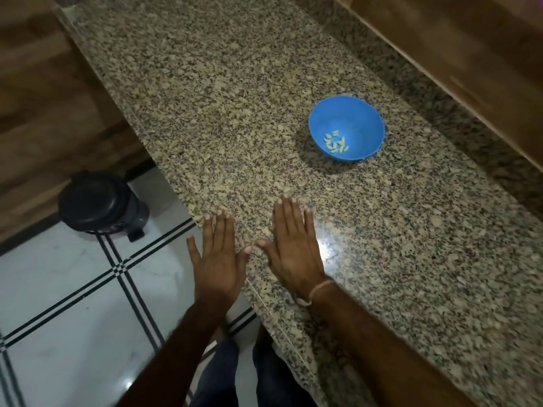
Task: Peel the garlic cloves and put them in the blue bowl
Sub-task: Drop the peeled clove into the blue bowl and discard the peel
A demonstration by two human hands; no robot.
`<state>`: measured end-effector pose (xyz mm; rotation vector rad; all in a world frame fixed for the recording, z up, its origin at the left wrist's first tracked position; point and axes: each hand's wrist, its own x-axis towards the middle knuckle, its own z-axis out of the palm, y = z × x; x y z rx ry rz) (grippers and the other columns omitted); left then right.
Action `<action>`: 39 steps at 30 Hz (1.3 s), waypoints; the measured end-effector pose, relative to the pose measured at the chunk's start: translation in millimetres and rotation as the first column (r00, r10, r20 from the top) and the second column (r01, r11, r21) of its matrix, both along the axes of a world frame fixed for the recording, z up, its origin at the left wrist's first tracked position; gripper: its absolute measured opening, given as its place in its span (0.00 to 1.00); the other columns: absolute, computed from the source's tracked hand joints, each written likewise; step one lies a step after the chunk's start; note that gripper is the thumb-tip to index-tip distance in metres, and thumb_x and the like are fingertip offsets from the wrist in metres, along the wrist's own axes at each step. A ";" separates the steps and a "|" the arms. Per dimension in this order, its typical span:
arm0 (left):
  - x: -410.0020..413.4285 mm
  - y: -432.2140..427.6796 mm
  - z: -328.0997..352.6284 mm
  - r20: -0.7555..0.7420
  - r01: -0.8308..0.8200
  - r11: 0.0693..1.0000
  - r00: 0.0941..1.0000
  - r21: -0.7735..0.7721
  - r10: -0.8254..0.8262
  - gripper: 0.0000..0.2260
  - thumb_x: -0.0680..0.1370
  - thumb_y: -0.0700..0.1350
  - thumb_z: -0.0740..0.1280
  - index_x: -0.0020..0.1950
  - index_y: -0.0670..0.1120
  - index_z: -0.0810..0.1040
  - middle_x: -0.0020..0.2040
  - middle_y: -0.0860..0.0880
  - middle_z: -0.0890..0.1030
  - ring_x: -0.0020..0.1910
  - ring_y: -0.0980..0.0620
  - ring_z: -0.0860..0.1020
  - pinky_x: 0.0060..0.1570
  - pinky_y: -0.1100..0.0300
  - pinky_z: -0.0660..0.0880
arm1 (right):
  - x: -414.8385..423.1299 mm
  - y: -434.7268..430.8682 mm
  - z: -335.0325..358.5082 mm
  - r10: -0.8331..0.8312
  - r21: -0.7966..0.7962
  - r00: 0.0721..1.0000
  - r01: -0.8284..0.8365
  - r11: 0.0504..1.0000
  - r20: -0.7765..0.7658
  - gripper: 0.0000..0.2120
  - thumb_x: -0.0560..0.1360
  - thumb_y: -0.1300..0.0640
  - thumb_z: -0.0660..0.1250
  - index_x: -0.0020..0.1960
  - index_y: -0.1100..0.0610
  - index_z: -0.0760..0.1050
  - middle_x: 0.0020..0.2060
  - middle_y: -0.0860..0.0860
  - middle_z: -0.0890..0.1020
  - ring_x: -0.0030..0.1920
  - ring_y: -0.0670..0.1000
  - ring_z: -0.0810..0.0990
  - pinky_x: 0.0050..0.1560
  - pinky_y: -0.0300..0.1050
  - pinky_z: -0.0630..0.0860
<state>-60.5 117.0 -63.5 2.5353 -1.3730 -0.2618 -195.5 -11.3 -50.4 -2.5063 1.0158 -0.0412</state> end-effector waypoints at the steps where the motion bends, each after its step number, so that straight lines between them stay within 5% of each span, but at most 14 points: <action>1: 1.2 0.3 2.8 -0.019 0.001 1.000 1.000 -0.007 -0.001 0.32 0.85 0.62 0.48 0.85 0.45 0.55 0.86 0.48 0.51 0.85 0.47 0.47 0.79 0.36 0.43 | -1.2 -4.2 1.4 0.007 0.045 0.998 -0.010 0.999 0.065 0.39 0.87 0.37 0.52 0.86 0.56 0.38 0.85 0.54 0.38 0.84 0.51 0.35 0.84 0.55 0.38; 3: 2.0 -1.5 9.4 -0.075 -0.025 0.999 0.997 -0.047 0.022 0.32 0.85 0.62 0.48 0.84 0.46 0.58 0.85 0.49 0.53 0.84 0.48 0.48 0.79 0.39 0.40 | -5.9 -12.5 1.2 0.029 0.096 0.986 -0.045 0.994 0.164 0.38 0.86 0.44 0.60 0.86 0.53 0.43 0.86 0.51 0.44 0.85 0.50 0.42 0.85 0.50 0.44; 5: 0.6 -6.1 15.0 -0.163 -0.094 0.992 0.983 -0.088 0.079 0.30 0.85 0.61 0.52 0.83 0.47 0.63 0.84 0.49 0.58 0.84 0.49 0.51 0.79 0.44 0.39 | -8.8 -17.1 -1.7 0.114 0.015 0.967 -0.121 0.993 0.229 0.31 0.85 0.54 0.66 0.84 0.53 0.59 0.85 0.51 0.58 0.83 0.53 0.58 0.81 0.55 0.63; 8: -2.6 -11.8 20.5 -0.216 -0.167 0.975 0.967 -0.149 0.133 0.25 0.84 0.56 0.60 0.78 0.46 0.70 0.80 0.46 0.68 0.81 0.45 0.61 0.79 0.44 0.47 | -3.7 -16.1 -4.2 0.129 -0.087 0.941 -0.106 0.991 0.313 0.20 0.79 0.63 0.73 0.71 0.56 0.79 0.71 0.51 0.78 0.68 0.55 0.76 0.59 0.52 0.81; 13: -11.1 -20.4 34.0 -0.447 -0.257 0.896 0.892 -0.363 0.074 0.15 0.84 0.43 0.67 0.70 0.45 0.77 0.67 0.47 0.77 0.66 0.51 0.74 0.65 0.54 0.73 | 6.1 -20.8 3.5 0.080 -0.155 0.944 -0.031 0.987 0.320 0.04 0.79 0.60 0.73 0.52 0.55 0.79 0.50 0.48 0.79 0.50 0.51 0.74 0.39 0.47 0.71; 15: -14.8 -28.7 43.5 -0.678 -0.454 0.829 0.724 -0.327 0.128 0.12 0.84 0.45 0.67 0.68 0.46 0.80 0.61 0.52 0.81 0.59 0.58 0.79 0.58 0.58 0.78 | 11.6 -23.8 4.9 0.090 -0.190 0.959 -0.039 0.981 0.270 0.05 0.79 0.60 0.72 0.50 0.54 0.76 0.47 0.49 0.78 0.48 0.51 0.71 0.40 0.47 0.66; 18: -16.3 -46.1 52.7 -0.976 -0.705 0.707 0.186 -0.051 0.115 0.13 0.86 0.49 0.64 0.68 0.45 0.79 0.61 0.50 0.84 0.60 0.56 0.82 0.59 0.59 0.78 | 19.6 -27.0 10.3 0.058 -0.183 0.978 -0.021 0.983 0.202 0.07 0.76 0.64 0.72 0.49 0.54 0.76 0.45 0.50 0.79 0.48 0.52 0.71 0.40 0.49 0.70; 20: -17.5 -57.8 54.3 -0.992 -0.737 0.665 -0.103 0.124 0.071 0.16 0.87 0.49 0.61 0.69 0.42 0.78 0.62 0.46 0.83 0.63 0.50 0.81 0.63 0.56 0.77 | 23.4 -28.2 18.6 -0.039 -0.039 0.975 0.049 0.998 0.219 0.09 0.73 0.68 0.70 0.44 0.55 0.77 0.42 0.50 0.81 0.45 0.53 0.75 0.41 0.52 0.75; 22: -21.9 -69.5 58.7 -0.957 -0.764 0.601 -0.288 0.233 0.005 0.14 0.86 0.47 0.61 0.64 0.41 0.81 0.57 0.44 0.85 0.59 0.47 0.83 0.62 0.53 0.78 | 25.6 -24.3 32.9 -0.214 0.249 0.926 0.138 0.959 0.311 0.10 0.74 0.70 0.70 0.40 0.56 0.80 0.38 0.49 0.84 0.42 0.53 0.82 0.43 0.52 0.80; 25: -31.1 -85.1 72.9 -0.849 -0.762 0.492 -0.523 0.422 -0.082 0.17 0.87 0.51 0.59 0.47 0.41 0.80 0.35 0.46 0.84 0.34 0.52 0.84 0.39 0.57 0.80 | 22.8 -10.1 56.8 -0.338 0.415 0.855 0.163 0.895 0.393 0.08 0.76 0.67 0.74 0.42 0.56 0.87 0.38 0.46 0.88 0.41 0.44 0.87 0.45 0.42 0.83; 29: -39.2 -93.8 76.3 -0.793 -0.736 0.448 -0.602 0.507 -0.091 0.25 0.86 0.52 0.59 0.31 0.45 0.75 0.22 0.49 0.74 0.20 0.53 0.77 0.23 0.65 0.74 | 15.4 5.1 76.6 -0.255 0.315 0.872 0.124 0.941 0.417 0.12 0.78 0.69 0.71 0.53 0.56 0.88 0.47 0.47 0.89 0.46 0.40 0.85 0.49 0.27 0.77; 31: -38.4 -92.7 71.8 -0.769 -0.729 0.466 -0.622 0.500 -0.147 0.30 0.86 0.53 0.59 0.24 0.48 0.73 0.25 0.49 0.72 0.25 0.52 0.75 0.31 0.61 0.76 | 11.9 8.3 77.0 -0.211 0.188 0.856 0.136 0.973 0.472 0.11 0.76 0.69 0.73 0.51 0.55 0.88 0.46 0.48 0.87 0.45 0.41 0.83 0.48 0.30 0.77; 34: -34.6 -94.2 60.1 -0.725 -0.703 0.480 -0.665 0.525 -0.179 0.25 0.86 0.55 0.60 0.30 0.49 0.71 0.32 0.49 0.70 0.34 0.51 0.73 0.43 0.56 0.75 | 5.7 11.3 77.4 -0.172 0.073 0.844 0.157 0.985 0.507 0.09 0.75 0.63 0.76 0.51 0.51 0.87 0.47 0.44 0.87 0.46 0.42 0.84 0.48 0.40 0.80; 39: -13.8 -80.9 38.9 -0.728 -0.741 0.482 -0.632 0.467 -0.266 0.20 0.86 0.49 0.60 0.34 0.49 0.68 0.26 0.53 0.67 0.23 0.57 0.65 0.21 0.64 0.65 | -26.0 11.4 59.0 -0.343 0.379 0.772 0.143 0.914 0.536 0.13 0.84 0.61 0.68 0.65 0.53 0.84 0.60 0.44 0.86 0.62 0.42 0.83 0.63 0.50 0.81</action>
